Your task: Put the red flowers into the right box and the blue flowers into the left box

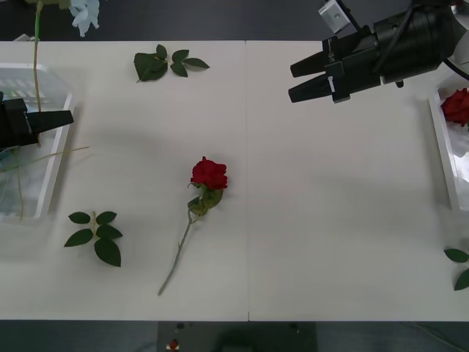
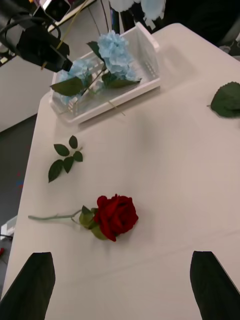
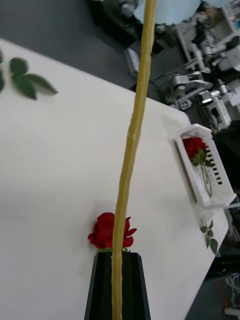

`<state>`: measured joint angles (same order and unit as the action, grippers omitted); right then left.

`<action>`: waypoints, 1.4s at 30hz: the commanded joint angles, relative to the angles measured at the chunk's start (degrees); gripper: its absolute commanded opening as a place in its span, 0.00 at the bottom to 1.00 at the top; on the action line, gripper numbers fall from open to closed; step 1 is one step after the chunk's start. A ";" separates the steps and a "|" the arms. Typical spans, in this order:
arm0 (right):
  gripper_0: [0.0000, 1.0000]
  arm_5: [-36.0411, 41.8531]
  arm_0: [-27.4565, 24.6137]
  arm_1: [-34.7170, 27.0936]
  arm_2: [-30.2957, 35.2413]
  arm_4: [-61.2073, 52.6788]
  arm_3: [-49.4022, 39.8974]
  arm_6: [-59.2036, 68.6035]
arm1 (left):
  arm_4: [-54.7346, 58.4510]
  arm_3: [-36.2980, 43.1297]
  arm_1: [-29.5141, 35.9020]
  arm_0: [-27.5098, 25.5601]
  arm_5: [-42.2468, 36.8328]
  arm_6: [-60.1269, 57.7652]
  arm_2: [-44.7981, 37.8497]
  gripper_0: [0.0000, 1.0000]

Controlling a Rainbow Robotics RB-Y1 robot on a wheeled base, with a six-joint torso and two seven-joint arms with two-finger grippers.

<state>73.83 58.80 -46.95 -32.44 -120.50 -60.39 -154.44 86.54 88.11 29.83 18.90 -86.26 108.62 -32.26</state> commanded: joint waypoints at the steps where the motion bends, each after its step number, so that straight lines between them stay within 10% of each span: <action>1: 0.78 -0.88 1.41 -5.26 -2.62 -4.04 -6.14 -0.56 | -8.58 11.47 2.07 -5.45 1.27 -2.97 -1.31 0.00; 19: 0.78 -5.89 -3.69 -12.20 -4.38 -2.19 -19.06 -0.56 | -55.69 27.55 -0.30 -10.72 14.01 -1.74 -5.79 0.00; 42: 0.78 -5.19 -4.65 -13.08 -4.65 -3.69 -19.06 -0.56 | -62.28 4.52 -0.30 -11.69 37.30 -1.21 -0.17 0.00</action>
<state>68.85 53.87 -58.58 -37.24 -123.39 -78.28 -154.44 23.99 91.92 29.13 8.03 -49.69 106.30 -32.85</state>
